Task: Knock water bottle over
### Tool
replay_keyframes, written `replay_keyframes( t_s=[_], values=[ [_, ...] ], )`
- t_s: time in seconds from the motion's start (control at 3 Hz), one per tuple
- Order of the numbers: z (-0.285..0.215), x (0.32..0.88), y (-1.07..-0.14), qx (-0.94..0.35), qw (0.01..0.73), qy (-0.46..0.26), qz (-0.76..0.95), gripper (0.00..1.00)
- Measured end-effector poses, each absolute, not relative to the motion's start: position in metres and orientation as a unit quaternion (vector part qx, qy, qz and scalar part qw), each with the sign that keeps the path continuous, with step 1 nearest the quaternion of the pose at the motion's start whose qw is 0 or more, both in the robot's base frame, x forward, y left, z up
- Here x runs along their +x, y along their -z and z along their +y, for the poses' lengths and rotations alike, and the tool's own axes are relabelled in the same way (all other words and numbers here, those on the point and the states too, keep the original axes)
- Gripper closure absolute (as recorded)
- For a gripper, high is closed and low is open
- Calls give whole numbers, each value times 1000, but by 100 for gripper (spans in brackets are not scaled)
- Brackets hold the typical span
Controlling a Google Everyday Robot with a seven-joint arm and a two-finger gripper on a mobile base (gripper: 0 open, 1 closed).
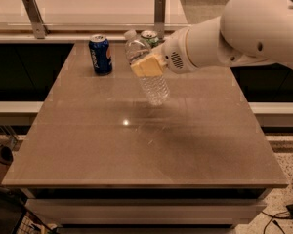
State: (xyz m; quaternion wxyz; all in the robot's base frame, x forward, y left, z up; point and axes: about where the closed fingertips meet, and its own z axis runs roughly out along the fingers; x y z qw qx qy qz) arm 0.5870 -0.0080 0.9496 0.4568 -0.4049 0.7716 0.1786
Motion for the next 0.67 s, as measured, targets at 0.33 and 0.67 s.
replay_keyframes(
  t_s=[0.33, 0.67],
  values=[
    [-9, 589, -940, -422, 414, -141, 794, 100],
    [-8, 591, -923, -447, 371, -111, 806, 100]
  ],
)
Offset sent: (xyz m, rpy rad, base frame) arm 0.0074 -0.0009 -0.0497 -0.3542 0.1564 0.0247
